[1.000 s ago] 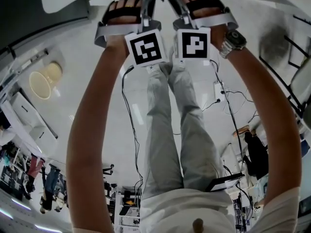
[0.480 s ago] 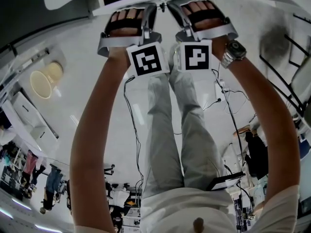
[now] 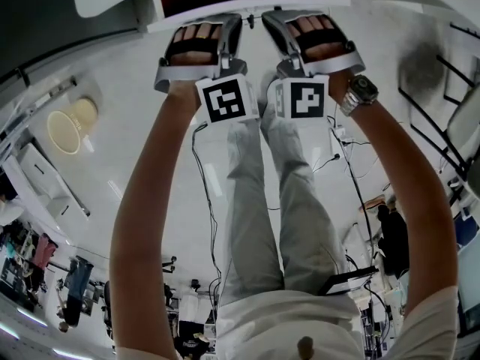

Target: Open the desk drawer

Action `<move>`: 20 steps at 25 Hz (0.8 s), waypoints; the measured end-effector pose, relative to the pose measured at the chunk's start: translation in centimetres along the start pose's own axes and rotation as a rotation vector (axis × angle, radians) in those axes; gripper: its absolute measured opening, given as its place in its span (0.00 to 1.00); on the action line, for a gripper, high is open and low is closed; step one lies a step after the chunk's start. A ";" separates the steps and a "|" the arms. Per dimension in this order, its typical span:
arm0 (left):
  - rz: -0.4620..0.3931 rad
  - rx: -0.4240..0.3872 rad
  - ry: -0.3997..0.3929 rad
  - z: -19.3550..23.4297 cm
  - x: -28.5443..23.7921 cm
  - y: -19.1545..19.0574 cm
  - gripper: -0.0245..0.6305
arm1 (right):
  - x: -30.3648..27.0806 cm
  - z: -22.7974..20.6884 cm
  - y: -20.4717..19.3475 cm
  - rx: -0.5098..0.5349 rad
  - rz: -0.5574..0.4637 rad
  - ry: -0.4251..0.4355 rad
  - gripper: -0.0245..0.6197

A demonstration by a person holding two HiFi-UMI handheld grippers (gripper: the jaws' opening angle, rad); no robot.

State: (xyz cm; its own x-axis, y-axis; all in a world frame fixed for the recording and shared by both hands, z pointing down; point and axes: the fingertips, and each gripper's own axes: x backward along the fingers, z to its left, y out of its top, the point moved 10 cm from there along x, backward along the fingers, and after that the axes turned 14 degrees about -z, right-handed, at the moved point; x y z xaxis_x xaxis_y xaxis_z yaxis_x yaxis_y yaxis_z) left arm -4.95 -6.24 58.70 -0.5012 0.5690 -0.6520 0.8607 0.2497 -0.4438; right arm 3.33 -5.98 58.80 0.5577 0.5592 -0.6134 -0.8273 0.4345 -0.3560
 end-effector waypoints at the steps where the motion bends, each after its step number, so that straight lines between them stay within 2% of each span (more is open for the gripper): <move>1: -0.005 0.016 -0.001 0.0 0.0 -0.1 0.08 | 0.1 0.1 0.0 -0.012 -0.003 -0.004 0.10; 3: -0.021 0.063 -0.006 0.1 0.1 -0.3 0.13 | 0.1 0.3 0.0 -0.041 -0.007 0.002 0.11; 6: -0.042 0.116 -0.006 0.0 0.2 -0.6 0.31 | 0.0 0.7 0.0 -0.064 -0.007 0.029 0.26; 9: -0.063 0.173 0.017 0.0 0.5 -0.4 0.33 | 0.5 0.7 0.0 -0.089 -0.022 0.016 0.28; 13: -0.116 0.351 0.077 0.0 1.4 -0.1 0.33 | 1.1 0.2 0.3 -0.218 -0.039 -0.019 0.28; 14: -0.131 0.402 0.097 0.0 1.7 0.0 0.32 | 1.1 0.2 0.4 -0.251 -0.045 -0.022 0.28; 15: -0.143 0.452 0.120 0.0 2.0 0.0 0.27 | 1.2 0.1 0.5 -0.281 -0.048 -0.024 0.28; 17: -0.161 0.548 0.170 -0.1 2.6 0.0 0.11 | 1.3 0.1 0.5 -0.330 -0.049 -0.036 0.19; 18: -0.168 0.590 0.189 -0.2 2.8 -0.1 0.08 | 1.5 0.0 0.5 -0.350 -0.050 -0.049 0.12; 20: -0.186 0.678 0.209 -0.3 3.2 -0.4 0.06 | 1.9 -0.2 0.5 -0.402 -0.059 -0.069 0.09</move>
State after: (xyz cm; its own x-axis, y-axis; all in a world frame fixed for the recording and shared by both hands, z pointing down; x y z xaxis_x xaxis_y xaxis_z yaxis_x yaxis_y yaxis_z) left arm -6.86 -4.30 56.94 -0.5479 0.7186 -0.4283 0.4845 -0.1447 -0.8627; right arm 3.95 -4.82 57.32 0.5972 0.5932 -0.5398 -0.7464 0.1648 -0.6447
